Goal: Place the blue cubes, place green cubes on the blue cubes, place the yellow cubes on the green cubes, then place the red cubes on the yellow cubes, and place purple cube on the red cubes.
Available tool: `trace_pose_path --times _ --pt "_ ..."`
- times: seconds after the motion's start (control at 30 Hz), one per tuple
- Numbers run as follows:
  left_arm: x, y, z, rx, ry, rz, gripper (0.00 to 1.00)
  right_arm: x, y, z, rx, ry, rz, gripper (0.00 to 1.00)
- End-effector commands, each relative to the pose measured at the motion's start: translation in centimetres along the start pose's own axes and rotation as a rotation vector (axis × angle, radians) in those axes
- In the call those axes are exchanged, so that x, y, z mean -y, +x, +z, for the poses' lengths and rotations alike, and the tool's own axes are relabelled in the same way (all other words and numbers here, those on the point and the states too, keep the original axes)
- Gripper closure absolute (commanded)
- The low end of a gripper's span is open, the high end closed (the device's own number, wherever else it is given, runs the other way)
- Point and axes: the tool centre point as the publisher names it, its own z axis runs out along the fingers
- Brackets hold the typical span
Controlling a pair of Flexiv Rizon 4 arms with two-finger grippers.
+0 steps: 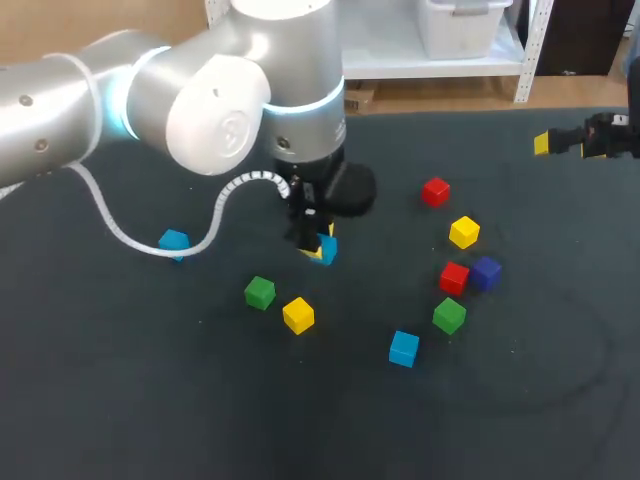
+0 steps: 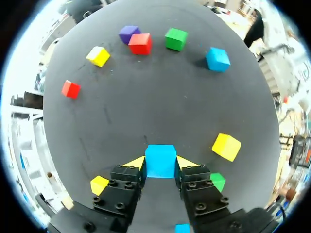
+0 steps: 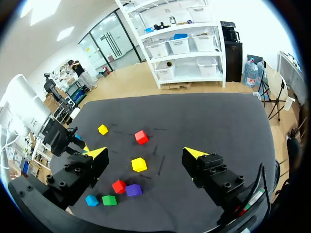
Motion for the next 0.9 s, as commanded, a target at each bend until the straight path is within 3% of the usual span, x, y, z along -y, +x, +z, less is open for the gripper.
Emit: trace_pose_path --times 0.03,0.4,0.9 --pt "-1.1 -0.8 0.6 -0.018 0.007 -0.043 1.0 -0.1 0.0 0.0 0.001 0.005 0.001 0.0" --pt "-2.6 -0.7 2.0 -0.029 0.035 -0.213 1.0 -0.1 0.0 0.0 0.001 0.005 0.001 0.0" --pt "-3.1 0.0 2.5 -0.048 0.051 -0.298 1.0 -0.1 0.0 0.0 0.001 0.005 0.001 0.0"
